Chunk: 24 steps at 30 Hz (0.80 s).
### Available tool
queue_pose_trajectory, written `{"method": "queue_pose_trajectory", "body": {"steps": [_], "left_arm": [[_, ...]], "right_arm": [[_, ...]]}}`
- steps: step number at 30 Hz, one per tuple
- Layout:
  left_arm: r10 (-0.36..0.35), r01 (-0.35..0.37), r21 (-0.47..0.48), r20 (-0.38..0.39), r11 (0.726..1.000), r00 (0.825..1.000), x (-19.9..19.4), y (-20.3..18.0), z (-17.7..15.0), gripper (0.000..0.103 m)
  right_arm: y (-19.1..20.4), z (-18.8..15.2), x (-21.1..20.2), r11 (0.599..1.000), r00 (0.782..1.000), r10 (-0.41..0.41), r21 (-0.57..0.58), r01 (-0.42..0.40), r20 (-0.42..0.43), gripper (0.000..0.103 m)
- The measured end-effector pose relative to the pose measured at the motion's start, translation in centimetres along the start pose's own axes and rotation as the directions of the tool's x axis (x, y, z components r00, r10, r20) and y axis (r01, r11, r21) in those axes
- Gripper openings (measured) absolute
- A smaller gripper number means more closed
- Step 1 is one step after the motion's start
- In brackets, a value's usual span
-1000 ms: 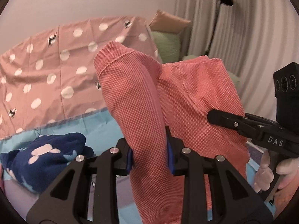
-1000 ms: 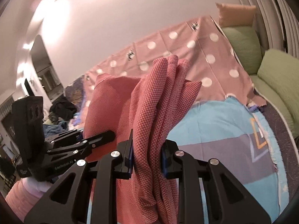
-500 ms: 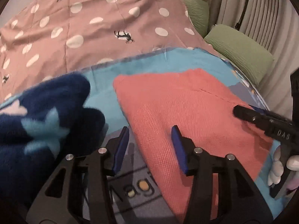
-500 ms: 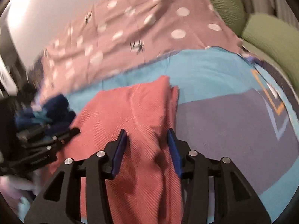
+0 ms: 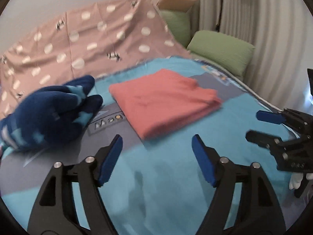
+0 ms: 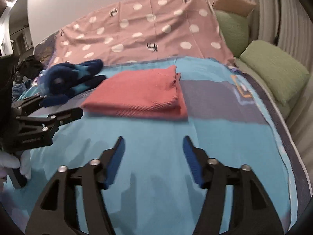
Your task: Fold small clothes
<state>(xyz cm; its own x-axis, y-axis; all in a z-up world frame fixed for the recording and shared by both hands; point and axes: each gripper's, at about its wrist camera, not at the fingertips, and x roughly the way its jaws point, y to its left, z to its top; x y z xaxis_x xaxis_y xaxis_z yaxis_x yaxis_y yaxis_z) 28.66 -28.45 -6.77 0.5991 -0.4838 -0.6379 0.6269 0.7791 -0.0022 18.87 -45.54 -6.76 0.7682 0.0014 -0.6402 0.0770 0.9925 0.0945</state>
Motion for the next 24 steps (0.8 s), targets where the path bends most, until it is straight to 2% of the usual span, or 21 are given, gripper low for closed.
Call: {"method": "queue_pose_trajectory", "body": {"steps": [4, 7, 11, 14, 19, 21, 24], "left_arm": [[-0.060, 0.063, -0.048, 0.046, 0.997, 0.997, -6.4, -1.9, -1.9, 0.083], [-0.060, 0.064, -0.044, 0.093, 0.997, 0.994, -11.4, -3.8, -3.0, 0.088], [-0.015, 0.018, -0.012, 0.162, 1.000, 0.987, -17.7, -6.6, -4.6, 0.096], [0.011, -0.007, -0.023, 0.208, 1.000, 0.978, -21.7, -7.8, -5.6, 0.101], [0.024, -0.011, -0.056, 0.241, 0.998, 0.970, -26.4, -8.5, -7.1, 0.101], [0.046, -0.034, -0.052, 0.247, 0.998, 0.968, -28.0, -8.8, -7.9, 0.101], [0.114, -0.103, -0.057, 0.241, 0.993, 0.964, -29.7, -9.2, -8.8, 0.101]], "right_arm": [[1.4, -3.2, -6.6, 0.997, 0.996, -0.008, 0.075, 0.002, 0.088, 0.093], [2.0, -4.5, -10.8, 0.992, 0.990, -0.031, 0.122, 0.014, 0.139, 0.094], [3.3, -5.0, -16.0, 0.989, 0.979, -0.050, 0.145, 0.021, 0.197, 0.096], [4.3, -5.1, -18.5, 0.990, 0.978, -0.060, 0.138, 0.033, 0.198, 0.102], [6.5, -6.2, -22.0, 0.990, 0.980, -0.066, 0.132, 0.041, 0.187, 0.102], [7.1, -6.5, -22.6, 0.988, 0.985, -0.072, 0.147, 0.049, 0.156, 0.102], [8.0, -7.1, -23.9, 0.986, 0.983, -0.070, 0.160, 0.042, 0.168, 0.102]]}}
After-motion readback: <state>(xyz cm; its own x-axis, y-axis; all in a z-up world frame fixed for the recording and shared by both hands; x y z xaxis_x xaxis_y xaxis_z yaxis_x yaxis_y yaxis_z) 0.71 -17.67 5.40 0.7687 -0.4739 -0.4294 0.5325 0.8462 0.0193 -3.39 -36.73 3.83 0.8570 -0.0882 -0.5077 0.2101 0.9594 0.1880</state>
